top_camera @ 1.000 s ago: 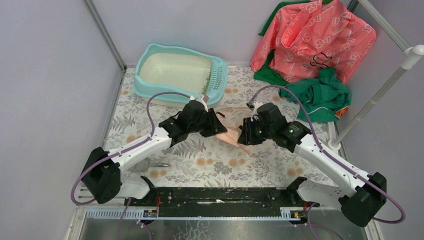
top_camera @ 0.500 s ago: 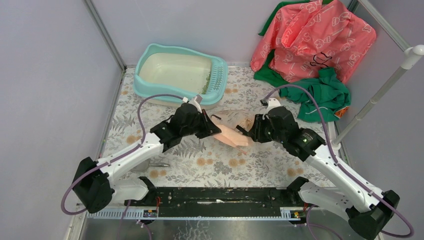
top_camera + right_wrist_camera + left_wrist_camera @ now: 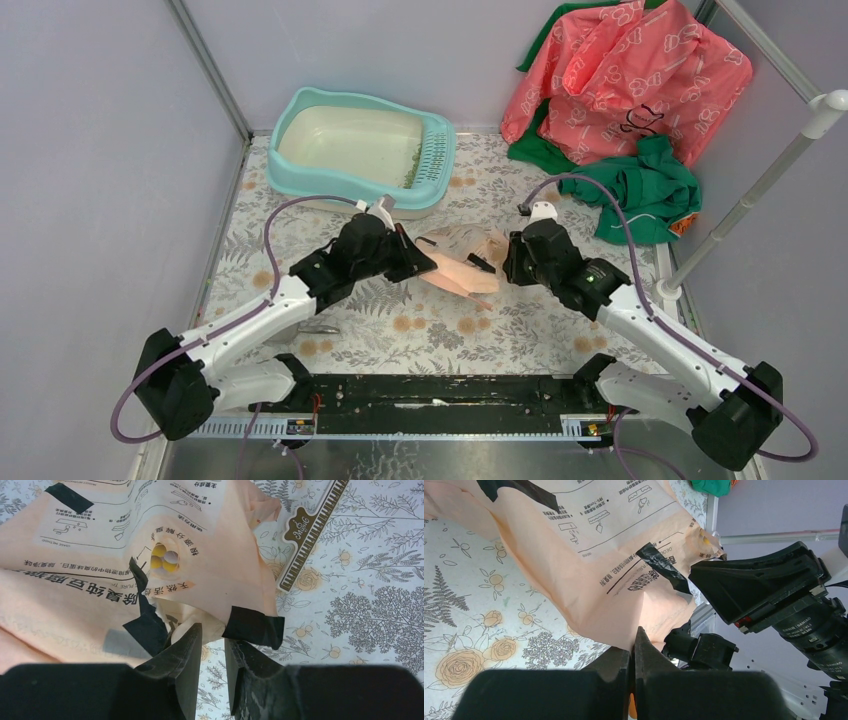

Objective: Fill the litter box with clean litter
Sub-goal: Open the cat litter bag at the center of the board.

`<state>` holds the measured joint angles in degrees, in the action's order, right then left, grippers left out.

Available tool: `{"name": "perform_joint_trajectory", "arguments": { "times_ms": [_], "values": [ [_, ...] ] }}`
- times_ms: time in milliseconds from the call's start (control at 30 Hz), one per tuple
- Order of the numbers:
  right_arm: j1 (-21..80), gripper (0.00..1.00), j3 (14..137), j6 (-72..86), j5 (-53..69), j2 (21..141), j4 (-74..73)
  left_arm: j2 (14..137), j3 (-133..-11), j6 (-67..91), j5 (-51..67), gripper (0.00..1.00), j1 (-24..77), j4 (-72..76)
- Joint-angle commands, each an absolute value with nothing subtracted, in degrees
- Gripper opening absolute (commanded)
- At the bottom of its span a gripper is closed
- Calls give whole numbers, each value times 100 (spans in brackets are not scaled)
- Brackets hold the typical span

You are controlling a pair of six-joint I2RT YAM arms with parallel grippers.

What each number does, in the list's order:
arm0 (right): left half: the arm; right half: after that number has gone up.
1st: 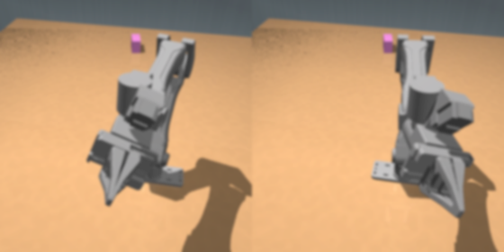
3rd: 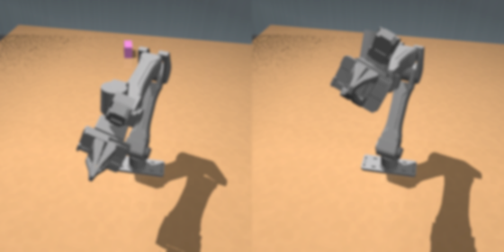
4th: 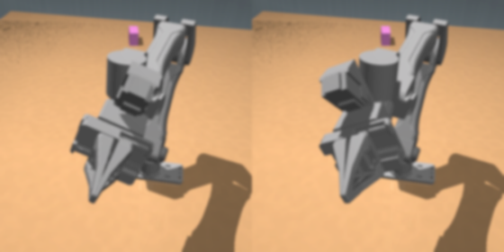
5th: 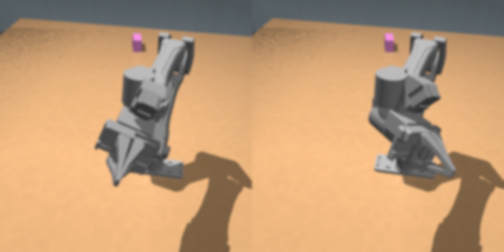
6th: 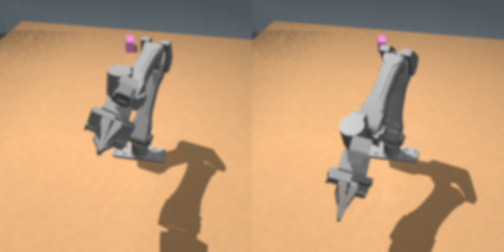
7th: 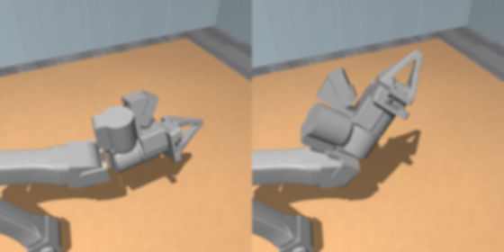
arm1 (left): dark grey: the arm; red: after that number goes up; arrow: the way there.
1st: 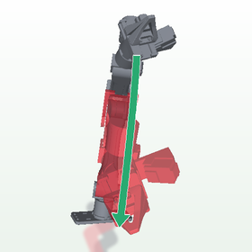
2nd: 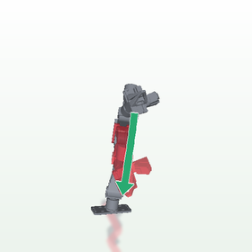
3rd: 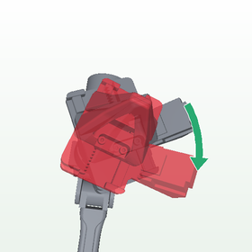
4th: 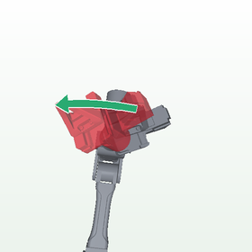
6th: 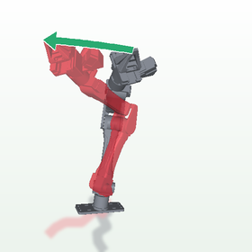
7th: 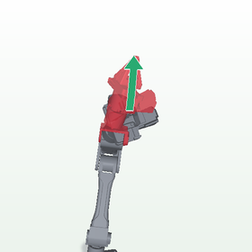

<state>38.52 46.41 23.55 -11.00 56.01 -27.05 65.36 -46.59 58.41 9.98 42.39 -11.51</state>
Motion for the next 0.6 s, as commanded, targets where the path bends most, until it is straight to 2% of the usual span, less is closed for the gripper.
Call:
{"name": "perform_joint_trajectory", "arguments": {
  "times_ms": [0, 333, 567],
  "values": [
    [3883, 30, 4685, 2187, -1352, 5779, -2275, 6293, -4573, 5868, 920, 3, 4255, -837],
    [3880, 31, 4991, 1934, -1401, 5881, -2289, 6004, -4448, 5936, 916, 6, 4222, -903],
    [3877, 34, 5111, 1733, -981, 5899, -2246, 5941, -4409, 5976, 941, 7, 4192, -872]
  ]
}}
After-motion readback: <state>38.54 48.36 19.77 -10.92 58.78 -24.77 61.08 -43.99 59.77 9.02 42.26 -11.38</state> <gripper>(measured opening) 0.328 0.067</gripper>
